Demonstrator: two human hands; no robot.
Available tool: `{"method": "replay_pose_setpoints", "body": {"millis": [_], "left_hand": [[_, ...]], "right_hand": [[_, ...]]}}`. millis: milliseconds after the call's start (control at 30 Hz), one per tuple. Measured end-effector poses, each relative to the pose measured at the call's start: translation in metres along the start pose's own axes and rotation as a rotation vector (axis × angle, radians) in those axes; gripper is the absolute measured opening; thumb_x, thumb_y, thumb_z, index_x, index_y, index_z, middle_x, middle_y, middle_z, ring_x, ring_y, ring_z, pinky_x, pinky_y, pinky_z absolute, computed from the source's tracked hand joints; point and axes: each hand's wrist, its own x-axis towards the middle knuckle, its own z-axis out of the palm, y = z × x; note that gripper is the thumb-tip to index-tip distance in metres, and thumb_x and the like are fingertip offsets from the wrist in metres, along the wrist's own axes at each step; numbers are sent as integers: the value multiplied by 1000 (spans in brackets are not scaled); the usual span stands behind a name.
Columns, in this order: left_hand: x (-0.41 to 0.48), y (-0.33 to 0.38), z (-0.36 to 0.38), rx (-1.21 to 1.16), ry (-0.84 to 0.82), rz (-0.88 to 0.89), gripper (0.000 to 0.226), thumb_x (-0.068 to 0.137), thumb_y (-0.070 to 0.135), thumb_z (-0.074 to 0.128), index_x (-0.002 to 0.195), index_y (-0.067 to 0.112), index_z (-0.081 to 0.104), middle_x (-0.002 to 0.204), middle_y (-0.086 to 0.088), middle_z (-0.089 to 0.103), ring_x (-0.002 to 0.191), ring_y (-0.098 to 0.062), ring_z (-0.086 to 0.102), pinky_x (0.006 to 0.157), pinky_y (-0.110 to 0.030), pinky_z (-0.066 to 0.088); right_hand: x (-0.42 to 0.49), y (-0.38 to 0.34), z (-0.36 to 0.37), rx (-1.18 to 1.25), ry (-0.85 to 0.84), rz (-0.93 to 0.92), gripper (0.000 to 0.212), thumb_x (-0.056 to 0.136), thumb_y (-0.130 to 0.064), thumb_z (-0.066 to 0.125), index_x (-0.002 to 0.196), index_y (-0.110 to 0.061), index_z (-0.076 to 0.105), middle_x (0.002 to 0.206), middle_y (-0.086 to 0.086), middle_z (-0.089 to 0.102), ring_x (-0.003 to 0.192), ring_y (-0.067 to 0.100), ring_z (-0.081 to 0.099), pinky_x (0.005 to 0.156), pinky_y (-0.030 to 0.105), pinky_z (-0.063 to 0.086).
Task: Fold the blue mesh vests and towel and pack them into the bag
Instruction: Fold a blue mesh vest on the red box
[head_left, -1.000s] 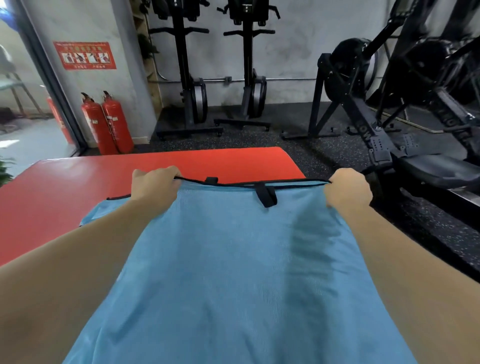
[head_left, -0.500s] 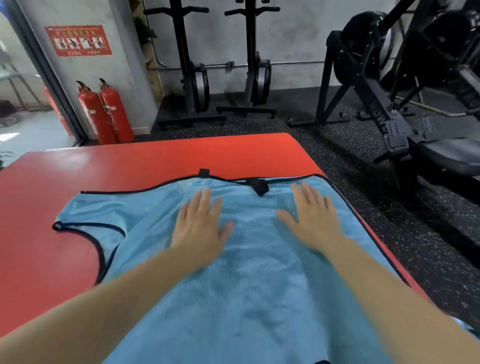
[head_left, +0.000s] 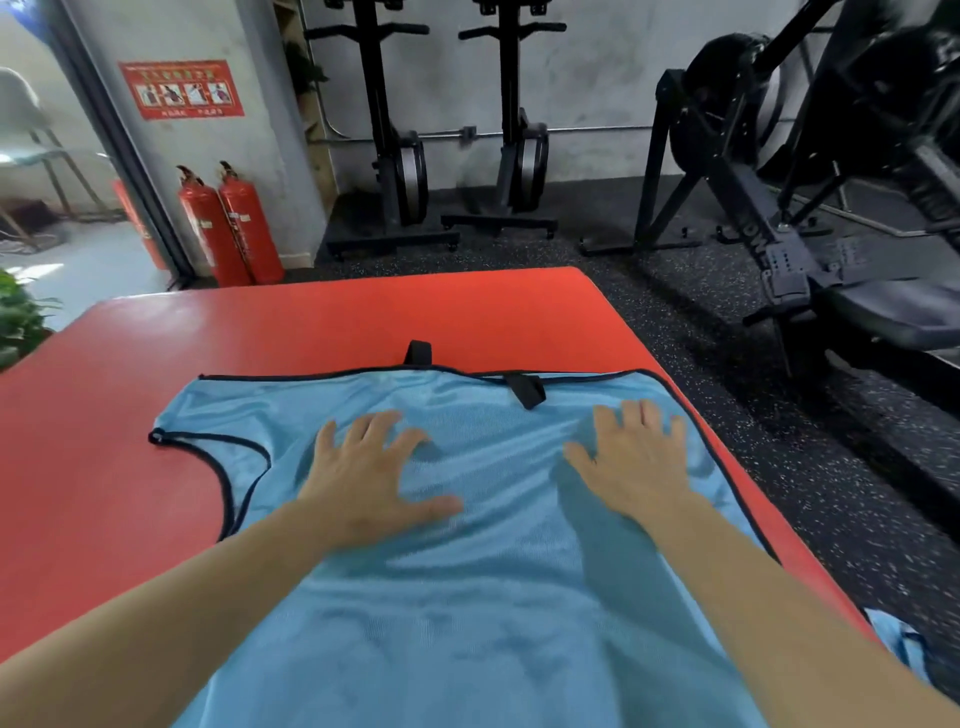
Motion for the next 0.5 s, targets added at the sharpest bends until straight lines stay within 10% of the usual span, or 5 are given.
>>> {"method": "replay_pose_setpoints", "body": {"millis": [133, 333, 500], "left_hand": [[33, 23, -4, 5, -46, 51, 116, 50, 103, 14, 149, 41, 21, 162, 5, 7, 149, -19, 2, 117, -57, 2], [37, 25, 21, 42, -189, 15, 114, 54, 102, 15, 151, 46, -8, 162, 12, -18, 148, -17, -22, 113, -66, -11], [39, 25, 19, 71, -191, 7, 117, 50, 104, 12, 150, 49, -10, 162, 8, -18, 148, -21, -22, 114, -65, -5]], "right_hand": [[28, -28, -2, 214, -25, -240, 45, 99, -47, 34, 139, -27, 41, 137, 2, 42, 127, 24, 34, 102, 43, 29], [87, -17, -8, 481, -151, 6, 65, 99, -55, 27, 155, -37, -2, 164, 0, -6, 150, 29, 2, 116, 55, 10], [61, -23, 4, 270, -43, -159, 64, 102, -51, 25, 156, -27, 0, 164, 7, -9, 151, 24, -5, 120, 52, 2]]}}
